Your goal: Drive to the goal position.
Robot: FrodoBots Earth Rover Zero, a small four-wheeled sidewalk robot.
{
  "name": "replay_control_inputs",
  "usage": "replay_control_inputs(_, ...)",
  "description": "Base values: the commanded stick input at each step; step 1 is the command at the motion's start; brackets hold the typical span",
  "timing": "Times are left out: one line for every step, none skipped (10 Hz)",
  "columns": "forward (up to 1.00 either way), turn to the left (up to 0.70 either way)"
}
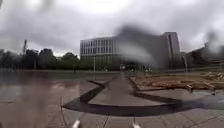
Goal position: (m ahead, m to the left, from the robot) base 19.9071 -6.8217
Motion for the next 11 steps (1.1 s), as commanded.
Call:
replay_control_inputs(0.70,-0.01)
replay_control_inputs(0.70,-0.02)
replay_control_inputs(0.70,-0.02)
replay_control_inputs(0.70,0.00)
replay_control_inputs(0.70,0.00)
replay_control_inputs(0.70,0.00)
replay_control_inputs(0.70,0.00)
replay_control_inputs(0.70,0.00)
replay_control_inputs(0.70,0.00)
replay_control_inputs(0.70,0.00)
replay_control_inputs(0.70,0.00)
